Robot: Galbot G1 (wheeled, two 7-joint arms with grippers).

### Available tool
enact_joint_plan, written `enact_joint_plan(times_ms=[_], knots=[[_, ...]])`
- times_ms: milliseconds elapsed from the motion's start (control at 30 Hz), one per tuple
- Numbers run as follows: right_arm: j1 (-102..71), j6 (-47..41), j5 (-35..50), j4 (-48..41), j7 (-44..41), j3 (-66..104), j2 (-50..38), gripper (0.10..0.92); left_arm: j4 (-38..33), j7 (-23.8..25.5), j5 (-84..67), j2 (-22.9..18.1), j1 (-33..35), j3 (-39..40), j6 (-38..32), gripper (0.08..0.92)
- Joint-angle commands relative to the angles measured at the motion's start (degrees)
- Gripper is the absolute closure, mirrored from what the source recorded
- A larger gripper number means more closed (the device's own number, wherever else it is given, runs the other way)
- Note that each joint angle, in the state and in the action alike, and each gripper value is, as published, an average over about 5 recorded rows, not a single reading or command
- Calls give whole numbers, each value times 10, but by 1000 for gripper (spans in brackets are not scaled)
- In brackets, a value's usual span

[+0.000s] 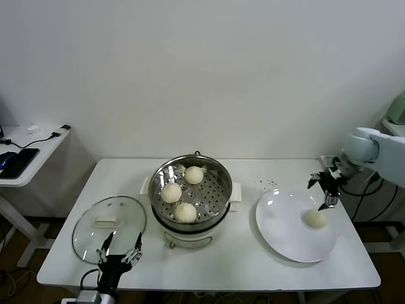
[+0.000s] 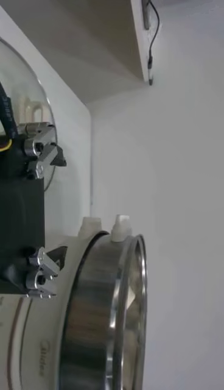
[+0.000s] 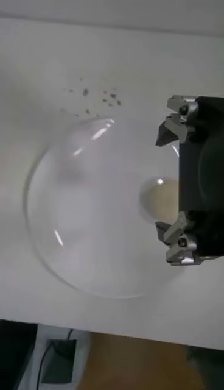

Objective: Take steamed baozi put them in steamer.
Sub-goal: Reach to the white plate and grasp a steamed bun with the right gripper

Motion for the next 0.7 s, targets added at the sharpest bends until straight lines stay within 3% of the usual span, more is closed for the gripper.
enact_joint_plan(times_ms=[33, 700], knots=[[-194, -13, -82, -91, 5, 153, -7, 203, 2, 0, 4, -2, 4, 1, 1, 177], [-242, -25, -101, -129, 41, 212, 48, 203, 8, 0, 5, -2, 2, 0, -1, 177]])
